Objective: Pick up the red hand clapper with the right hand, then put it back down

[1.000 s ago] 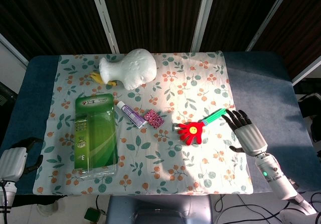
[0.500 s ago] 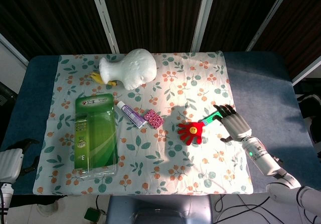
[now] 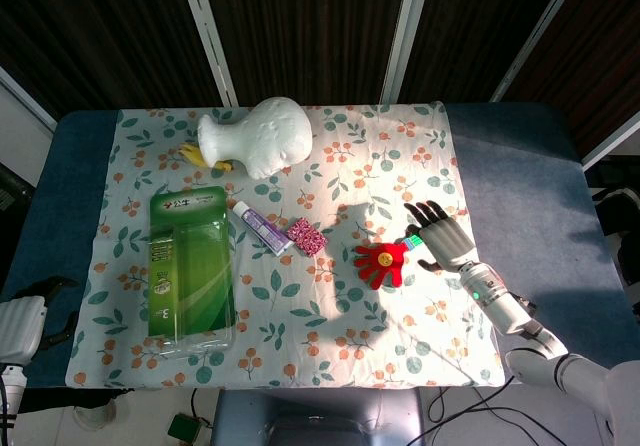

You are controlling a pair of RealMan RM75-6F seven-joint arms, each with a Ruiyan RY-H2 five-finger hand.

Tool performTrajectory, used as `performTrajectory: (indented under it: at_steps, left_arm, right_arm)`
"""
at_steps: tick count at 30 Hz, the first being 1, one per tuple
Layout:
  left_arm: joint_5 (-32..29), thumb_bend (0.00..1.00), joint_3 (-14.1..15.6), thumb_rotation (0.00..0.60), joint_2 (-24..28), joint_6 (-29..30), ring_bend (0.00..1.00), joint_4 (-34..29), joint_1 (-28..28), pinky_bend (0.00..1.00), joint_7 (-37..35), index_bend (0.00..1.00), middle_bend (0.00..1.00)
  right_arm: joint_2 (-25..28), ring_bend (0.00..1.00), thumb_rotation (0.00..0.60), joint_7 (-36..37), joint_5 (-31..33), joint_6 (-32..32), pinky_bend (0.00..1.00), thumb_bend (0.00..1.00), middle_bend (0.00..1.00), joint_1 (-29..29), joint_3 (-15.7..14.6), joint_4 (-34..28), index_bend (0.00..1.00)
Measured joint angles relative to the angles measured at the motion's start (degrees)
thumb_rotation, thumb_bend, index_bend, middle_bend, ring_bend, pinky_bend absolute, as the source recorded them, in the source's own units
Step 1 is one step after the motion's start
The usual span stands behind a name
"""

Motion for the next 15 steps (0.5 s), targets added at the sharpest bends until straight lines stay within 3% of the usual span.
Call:
performTrajectory:
  at_steps: [15]
  left_arm:
    - [-0.07,0.41,-0.08,0.6,0.14,0.0,0.29,0.15,0.06,0.35,-0.64,0.33,0.28]
  right_arm:
    - [-7.18,0.0,0.6,0.85,1.78,-2.73,0.0,0.35,0.13,2.74,0.42,9.55,0.52]
